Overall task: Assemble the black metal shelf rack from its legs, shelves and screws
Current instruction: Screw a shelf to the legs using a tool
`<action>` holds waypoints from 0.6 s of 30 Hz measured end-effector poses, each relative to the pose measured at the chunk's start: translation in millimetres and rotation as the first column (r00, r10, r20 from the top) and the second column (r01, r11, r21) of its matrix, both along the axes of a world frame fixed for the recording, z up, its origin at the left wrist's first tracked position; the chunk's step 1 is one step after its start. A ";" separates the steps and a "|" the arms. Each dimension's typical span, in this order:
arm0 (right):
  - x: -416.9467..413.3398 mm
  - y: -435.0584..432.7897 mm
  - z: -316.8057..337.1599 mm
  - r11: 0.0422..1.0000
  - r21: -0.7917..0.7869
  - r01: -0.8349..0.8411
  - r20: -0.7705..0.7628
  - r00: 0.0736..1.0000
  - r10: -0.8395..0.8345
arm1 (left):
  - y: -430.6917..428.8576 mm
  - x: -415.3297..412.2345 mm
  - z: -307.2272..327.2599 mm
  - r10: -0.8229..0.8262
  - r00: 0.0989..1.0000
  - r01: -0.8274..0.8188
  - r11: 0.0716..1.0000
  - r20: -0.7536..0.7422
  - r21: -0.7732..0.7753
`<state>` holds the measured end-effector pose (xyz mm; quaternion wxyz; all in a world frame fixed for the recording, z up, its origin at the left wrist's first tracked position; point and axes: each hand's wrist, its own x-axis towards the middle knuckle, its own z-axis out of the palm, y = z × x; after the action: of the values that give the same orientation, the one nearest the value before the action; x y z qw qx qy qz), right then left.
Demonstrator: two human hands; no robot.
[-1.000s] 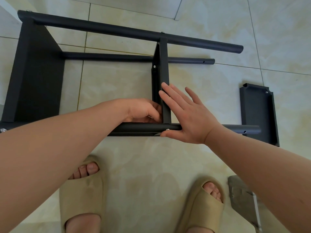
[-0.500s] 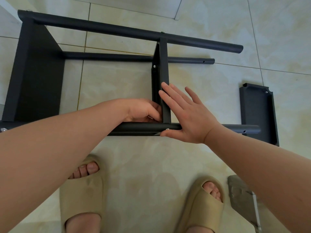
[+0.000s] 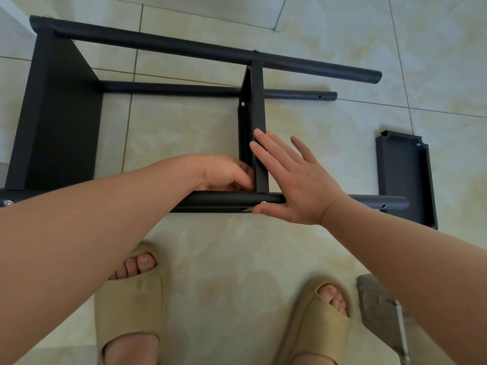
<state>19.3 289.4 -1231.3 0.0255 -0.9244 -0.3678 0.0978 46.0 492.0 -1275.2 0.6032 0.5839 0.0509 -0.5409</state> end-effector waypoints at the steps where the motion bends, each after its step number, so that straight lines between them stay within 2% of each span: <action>1: 0.1 0.0 0.2 1.000 -0.002 -0.001 -0.001 1.000 0.001 | -0.3 0.0 0.4 0.009 1.000 -0.009 1.000 -0.009 -0.012; 4: 0.3 0.2 0.9 1.000 0.000 0.000 -0.005 1.000 0.000 | -1.3 0.0 -0.8 0.037 0.999 -0.037 0.999 -0.007 -0.011; 9: -0.1 0.3 1.5 1.000 -0.002 0.000 -0.005 1.000 0.000 | -0.9 -0.9 2.0 -0.065 0.995 0.059 0.995 0.071 0.082; 18: 0.0 0.3 1.6 1.000 -0.009 0.002 -0.002 1.000 -0.002 | -0.3 -0.9 6.1 0.026 1.000 -0.027 0.998 -0.017 -0.055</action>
<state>19.3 289.8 -1229.8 0.0218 -0.9248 -0.3664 0.1003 45.1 491.7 -1269.0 0.6258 0.5618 0.0485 -0.5388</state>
